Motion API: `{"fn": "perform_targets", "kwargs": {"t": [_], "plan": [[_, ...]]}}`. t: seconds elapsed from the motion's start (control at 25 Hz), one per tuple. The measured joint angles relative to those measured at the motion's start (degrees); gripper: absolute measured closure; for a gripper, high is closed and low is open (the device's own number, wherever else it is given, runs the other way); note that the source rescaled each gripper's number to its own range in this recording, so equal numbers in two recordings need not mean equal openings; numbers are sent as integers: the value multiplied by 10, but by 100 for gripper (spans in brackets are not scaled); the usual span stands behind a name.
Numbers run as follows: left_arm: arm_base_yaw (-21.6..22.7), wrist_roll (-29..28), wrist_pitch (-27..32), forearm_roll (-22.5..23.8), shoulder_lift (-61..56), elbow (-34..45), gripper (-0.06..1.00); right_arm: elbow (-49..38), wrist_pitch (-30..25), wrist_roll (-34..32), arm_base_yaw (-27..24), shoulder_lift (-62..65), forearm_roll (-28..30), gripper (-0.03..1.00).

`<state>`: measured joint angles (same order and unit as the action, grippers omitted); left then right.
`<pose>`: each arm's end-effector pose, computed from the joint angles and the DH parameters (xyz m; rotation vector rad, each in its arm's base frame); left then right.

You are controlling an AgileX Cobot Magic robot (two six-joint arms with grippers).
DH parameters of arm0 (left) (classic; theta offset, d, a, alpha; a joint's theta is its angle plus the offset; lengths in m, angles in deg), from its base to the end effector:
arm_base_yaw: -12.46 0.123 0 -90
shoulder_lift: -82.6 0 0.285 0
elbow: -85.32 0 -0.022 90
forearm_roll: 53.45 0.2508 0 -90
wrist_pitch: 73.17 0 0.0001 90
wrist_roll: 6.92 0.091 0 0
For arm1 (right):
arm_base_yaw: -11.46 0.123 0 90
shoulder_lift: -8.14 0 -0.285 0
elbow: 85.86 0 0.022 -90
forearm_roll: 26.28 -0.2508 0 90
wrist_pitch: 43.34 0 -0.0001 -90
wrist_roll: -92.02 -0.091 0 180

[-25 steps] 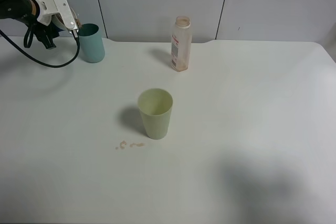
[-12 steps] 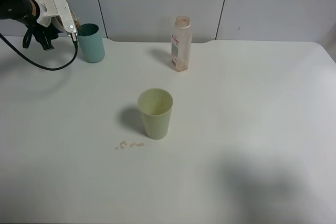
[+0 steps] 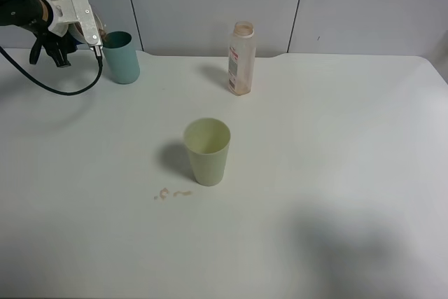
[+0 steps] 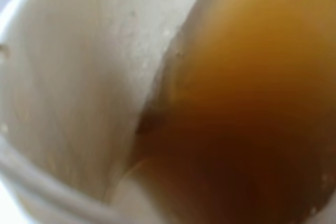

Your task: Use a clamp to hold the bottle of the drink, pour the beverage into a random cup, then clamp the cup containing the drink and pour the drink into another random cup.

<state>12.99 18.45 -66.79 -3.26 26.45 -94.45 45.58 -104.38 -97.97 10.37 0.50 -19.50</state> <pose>0.4499 0.0120 0.1813 1.3961 1.9049 0.7852 -0.0059 -0.0093 0.2774 0.2030 2.0307 -0.0445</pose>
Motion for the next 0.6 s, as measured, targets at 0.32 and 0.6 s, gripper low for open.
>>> {"fn": "perform_targets", "kwargs": {"t": [0.32,0.6], "plan": [[0,12,0,0,0,0,94,0,0,0,0,0,0,-3],[0,12,0,0,0,0,94,0,0,0,0,0,0,-3]]}}
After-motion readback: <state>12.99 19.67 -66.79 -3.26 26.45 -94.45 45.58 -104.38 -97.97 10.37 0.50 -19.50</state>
